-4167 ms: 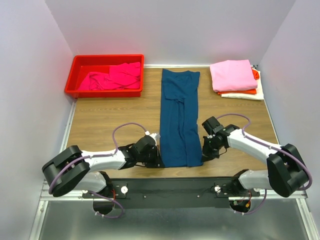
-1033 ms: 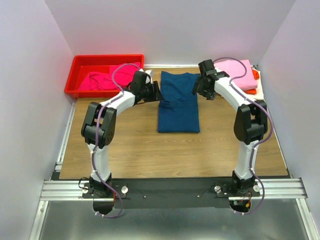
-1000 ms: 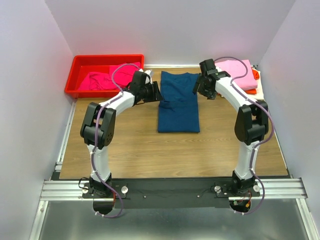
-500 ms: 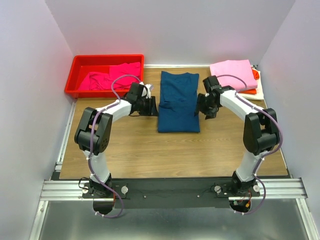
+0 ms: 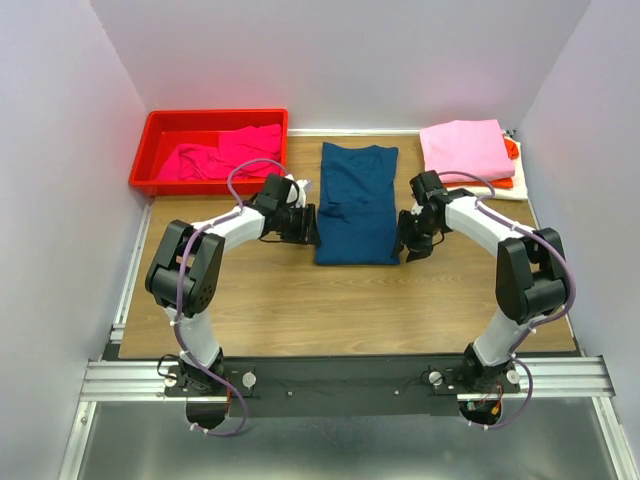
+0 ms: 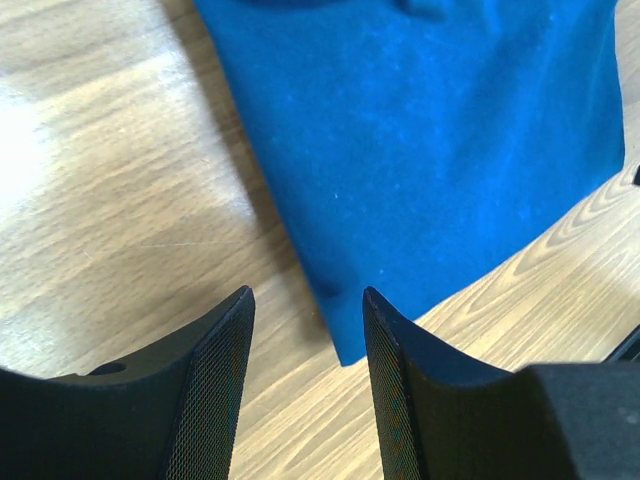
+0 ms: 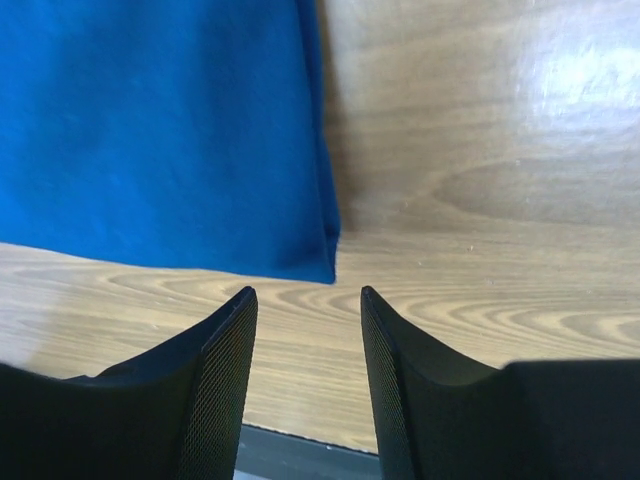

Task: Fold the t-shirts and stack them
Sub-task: Fold the tshirt

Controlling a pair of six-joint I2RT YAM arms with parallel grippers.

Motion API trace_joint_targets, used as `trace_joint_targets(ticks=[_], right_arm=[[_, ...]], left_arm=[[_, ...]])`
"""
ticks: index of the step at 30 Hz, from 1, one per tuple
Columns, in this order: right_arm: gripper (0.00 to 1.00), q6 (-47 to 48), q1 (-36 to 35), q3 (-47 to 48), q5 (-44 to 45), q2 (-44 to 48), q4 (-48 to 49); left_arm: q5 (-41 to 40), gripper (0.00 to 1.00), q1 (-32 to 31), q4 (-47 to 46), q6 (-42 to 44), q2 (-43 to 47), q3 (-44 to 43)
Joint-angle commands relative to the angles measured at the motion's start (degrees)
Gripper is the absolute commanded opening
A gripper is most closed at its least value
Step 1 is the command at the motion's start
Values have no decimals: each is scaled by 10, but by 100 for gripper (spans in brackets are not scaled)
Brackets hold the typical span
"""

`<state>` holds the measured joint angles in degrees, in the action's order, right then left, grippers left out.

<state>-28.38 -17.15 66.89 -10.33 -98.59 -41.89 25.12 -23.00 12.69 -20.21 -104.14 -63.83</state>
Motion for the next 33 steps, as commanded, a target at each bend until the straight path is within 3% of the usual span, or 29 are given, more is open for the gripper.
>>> trace_joint_targets(ticks=[1,10,24,33], right_arm=[[52,13,-1,-13,-19,-4,0],[45,15,-2,-8,7,-36,11],[36,29,-3,-43,-29,-64,43],[16,35,-3,-52,-42,-79,51]], left_arm=[[7,55,-10,2,-4,25,12],[1,55,-23,3,-12,38,22],[-38,55,-34,16,-37,67,62],[-40,54,-37,11,-48,69,83]])
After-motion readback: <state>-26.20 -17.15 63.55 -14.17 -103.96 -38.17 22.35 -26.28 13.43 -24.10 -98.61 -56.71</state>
